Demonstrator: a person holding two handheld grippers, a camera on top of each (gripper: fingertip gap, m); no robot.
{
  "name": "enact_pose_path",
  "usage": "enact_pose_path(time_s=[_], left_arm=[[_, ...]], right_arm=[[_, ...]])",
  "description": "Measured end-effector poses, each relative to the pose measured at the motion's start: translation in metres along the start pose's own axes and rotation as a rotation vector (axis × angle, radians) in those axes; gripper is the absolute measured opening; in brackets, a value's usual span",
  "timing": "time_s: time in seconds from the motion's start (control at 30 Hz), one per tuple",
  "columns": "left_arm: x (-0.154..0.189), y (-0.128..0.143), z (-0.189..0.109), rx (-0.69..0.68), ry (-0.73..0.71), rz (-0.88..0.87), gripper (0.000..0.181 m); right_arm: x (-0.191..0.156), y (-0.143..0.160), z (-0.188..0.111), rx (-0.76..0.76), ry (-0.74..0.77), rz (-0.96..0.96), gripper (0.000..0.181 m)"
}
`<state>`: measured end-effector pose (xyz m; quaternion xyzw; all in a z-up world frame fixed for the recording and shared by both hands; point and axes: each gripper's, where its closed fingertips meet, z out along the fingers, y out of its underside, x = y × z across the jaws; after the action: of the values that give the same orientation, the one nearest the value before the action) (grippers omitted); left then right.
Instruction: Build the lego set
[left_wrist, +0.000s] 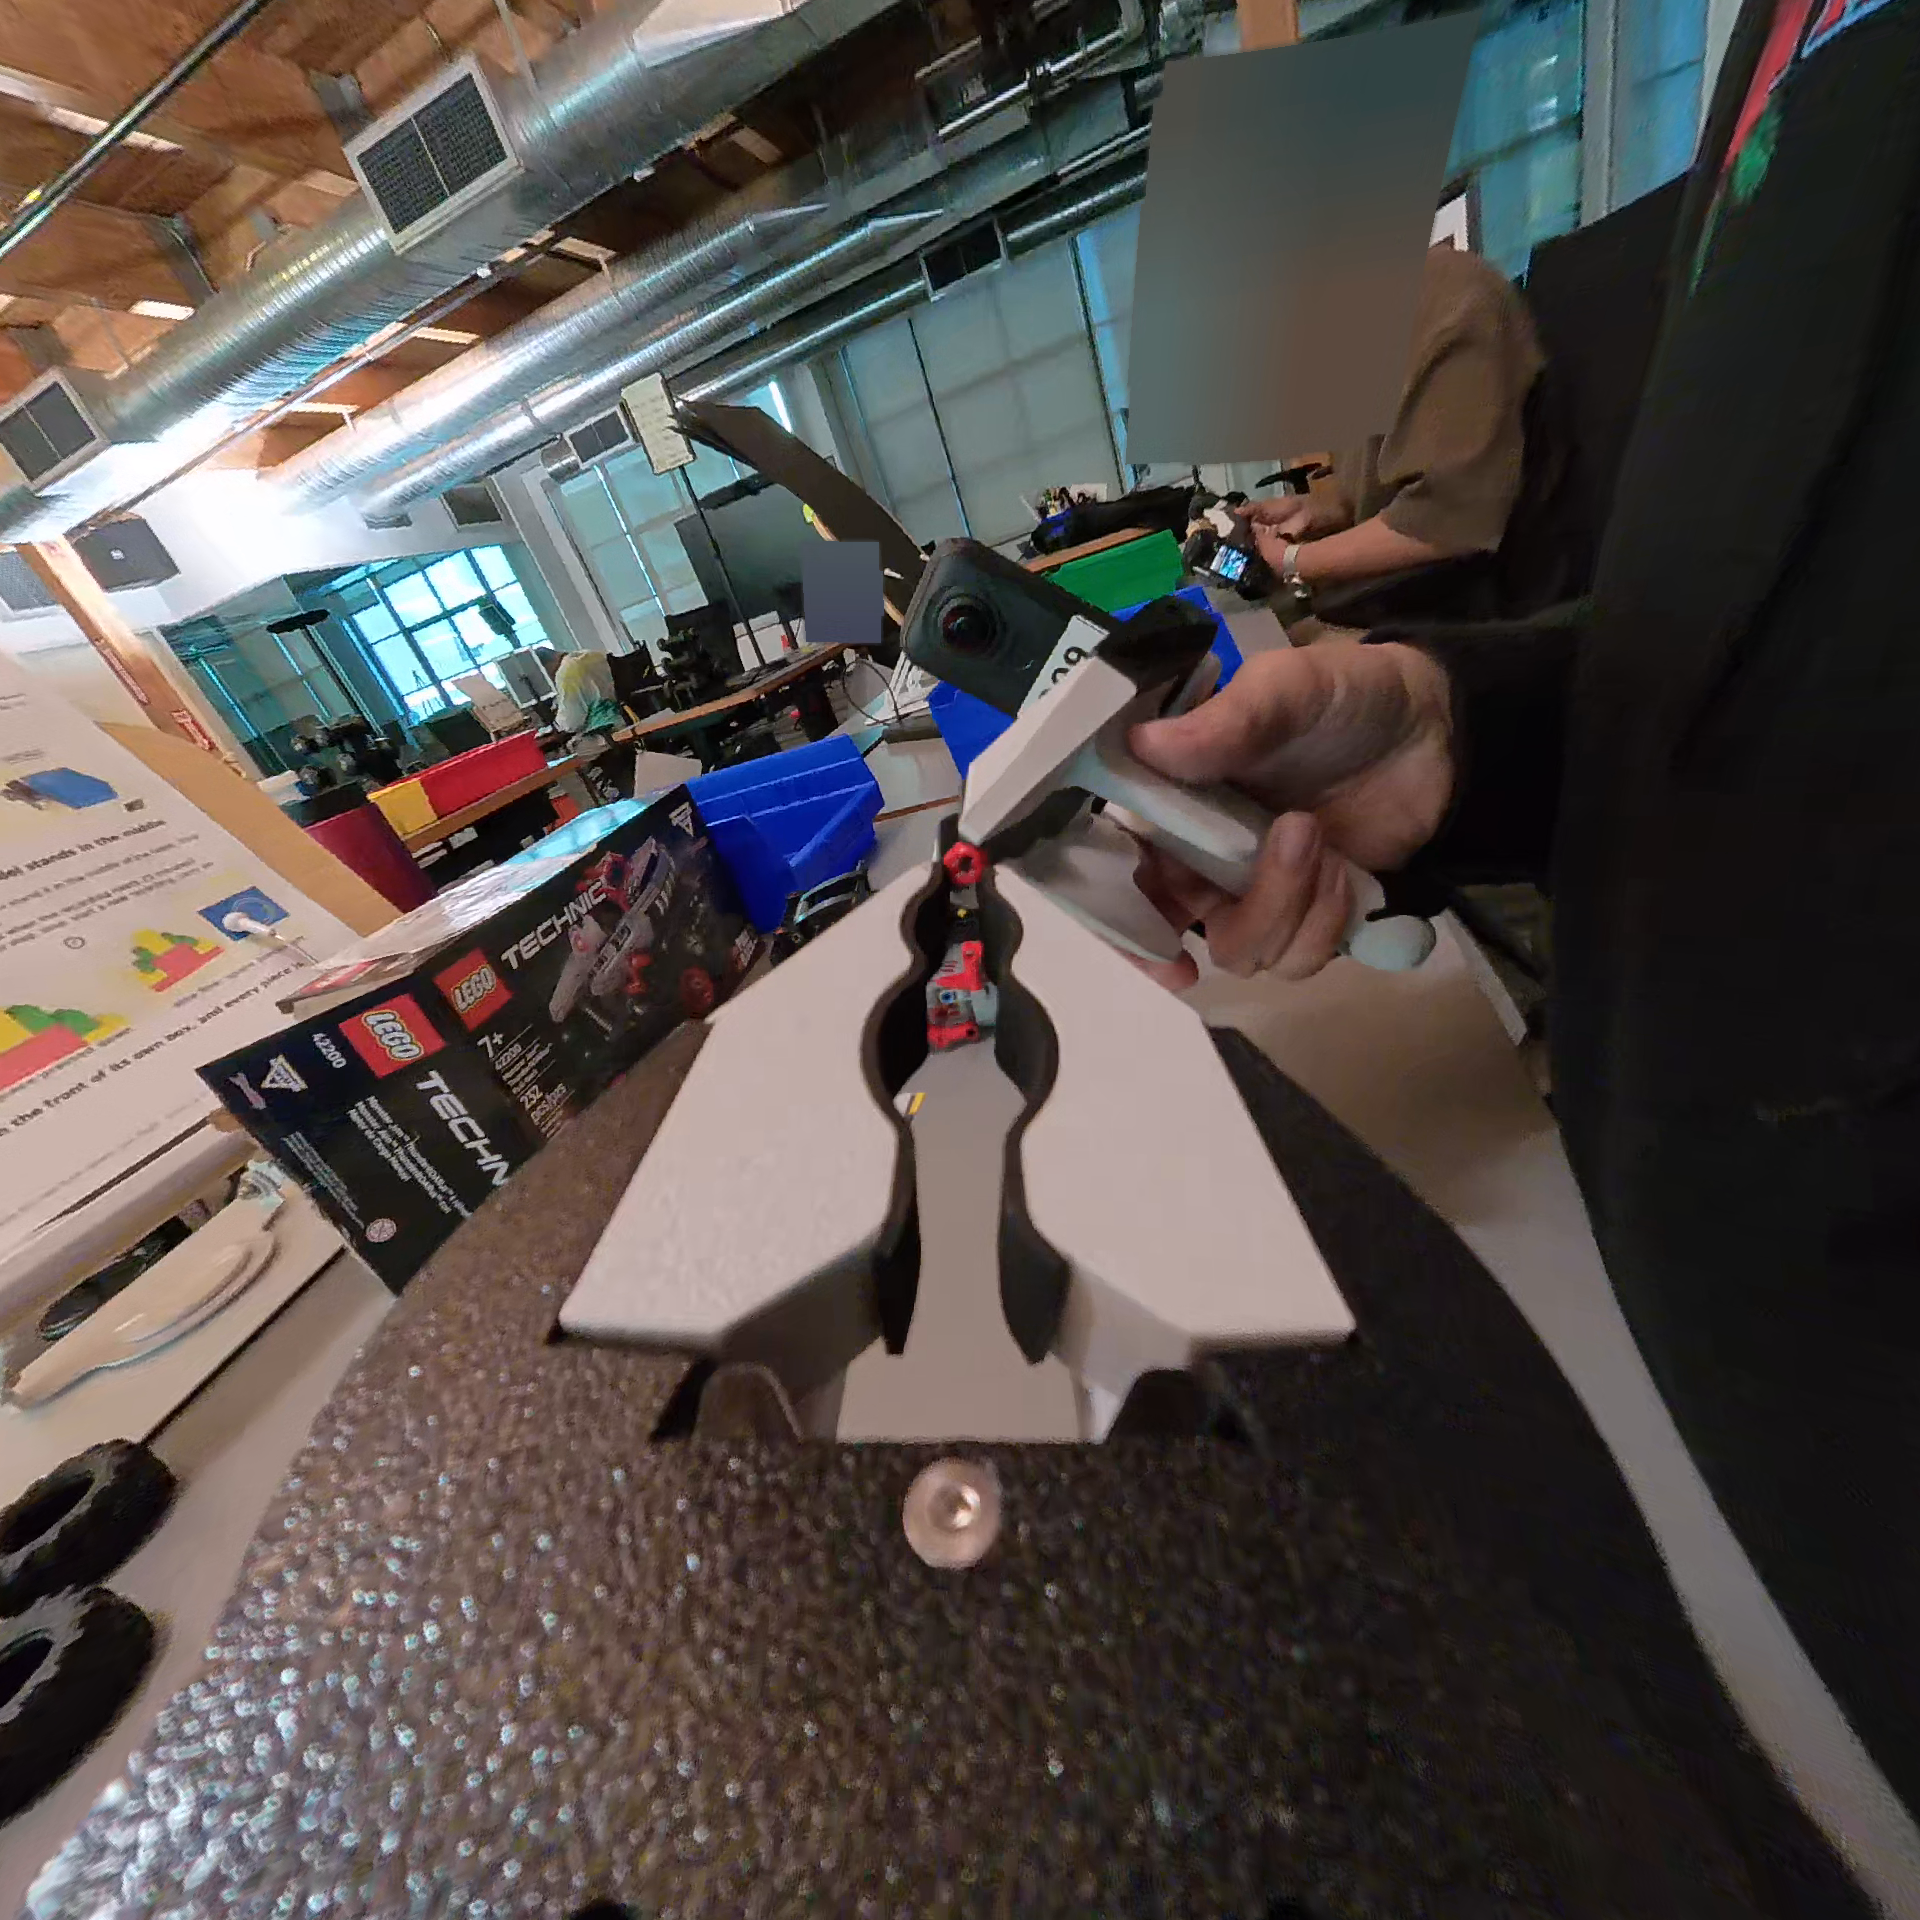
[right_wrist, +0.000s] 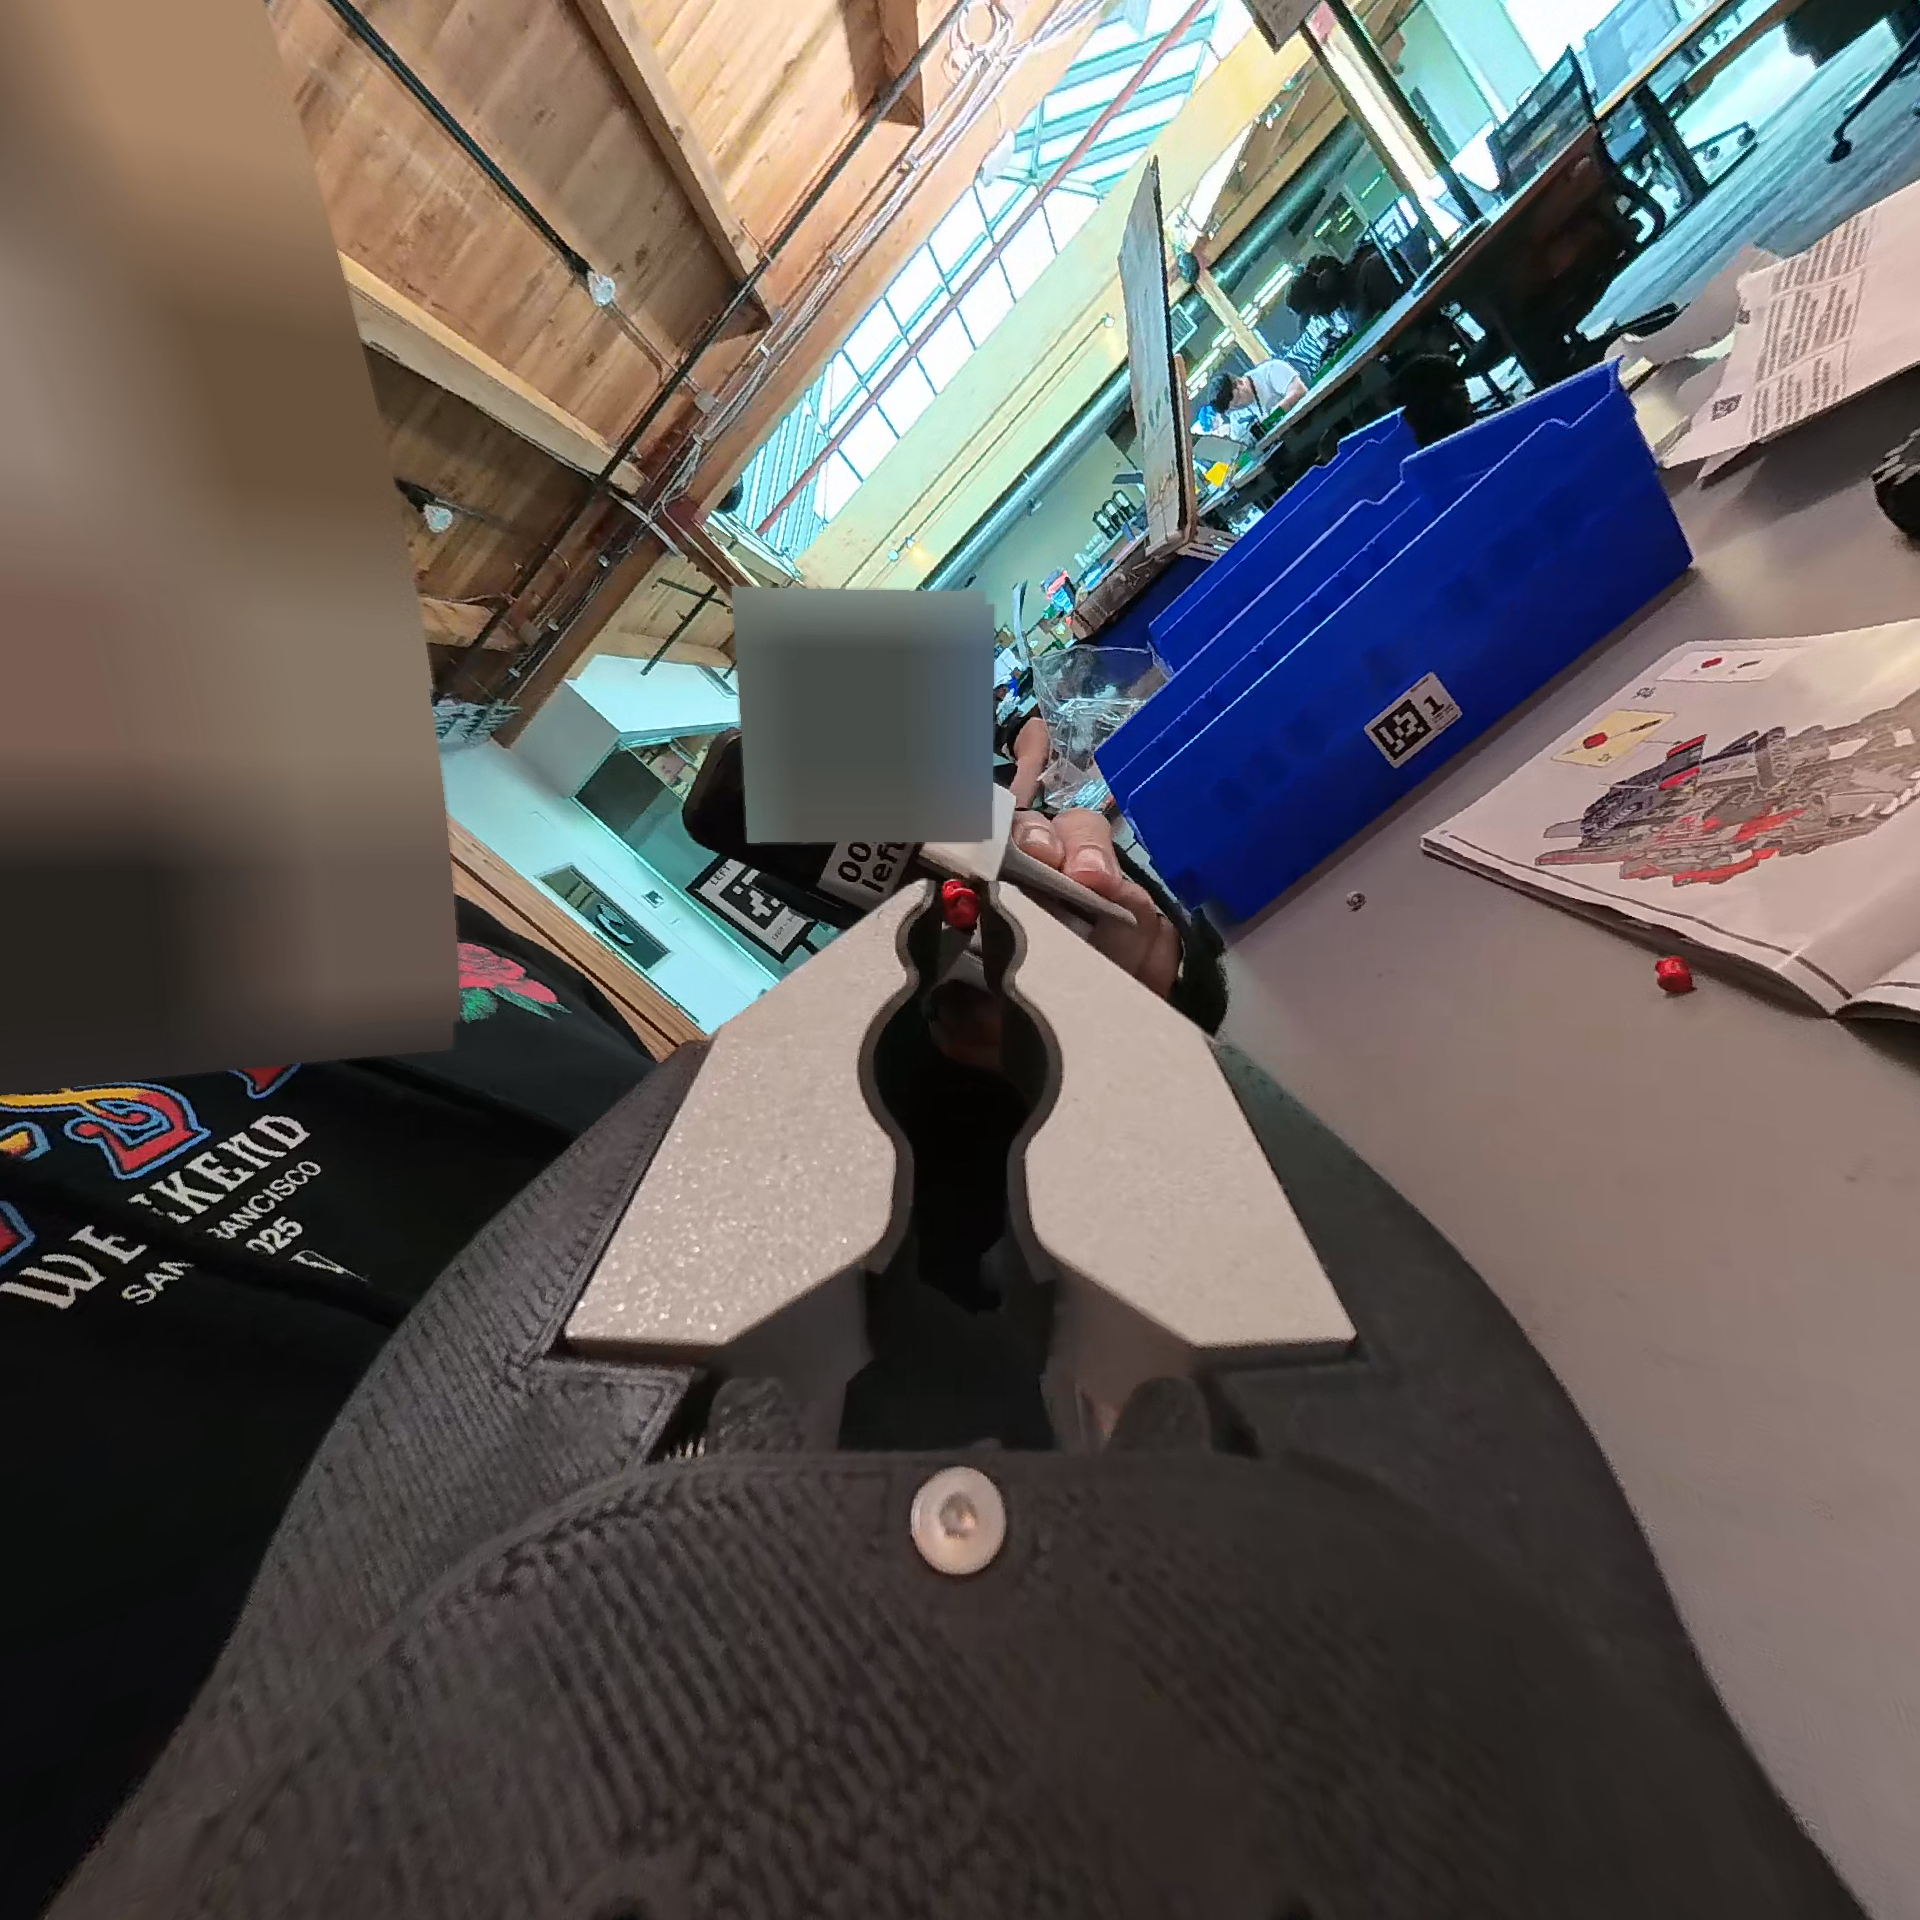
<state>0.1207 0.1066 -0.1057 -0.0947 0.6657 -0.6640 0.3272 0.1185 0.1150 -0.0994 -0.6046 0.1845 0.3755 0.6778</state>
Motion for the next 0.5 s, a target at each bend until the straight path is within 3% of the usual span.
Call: enact_pose_path(time_s=[0.17,0.5], left_arm=[[0.001,0.006,0.002,-0.021,0.0,-0.002,0.003],[-0.003,0.046,0.005,-0.158,-0.005,-0.006,0.004]], right_arm=[[0.004,0.002,-0.003,-0.003,0.028,-0.061,0.005],[0.042,0.014,-0.011,-0.018,0.164,-0.108,0.005]])
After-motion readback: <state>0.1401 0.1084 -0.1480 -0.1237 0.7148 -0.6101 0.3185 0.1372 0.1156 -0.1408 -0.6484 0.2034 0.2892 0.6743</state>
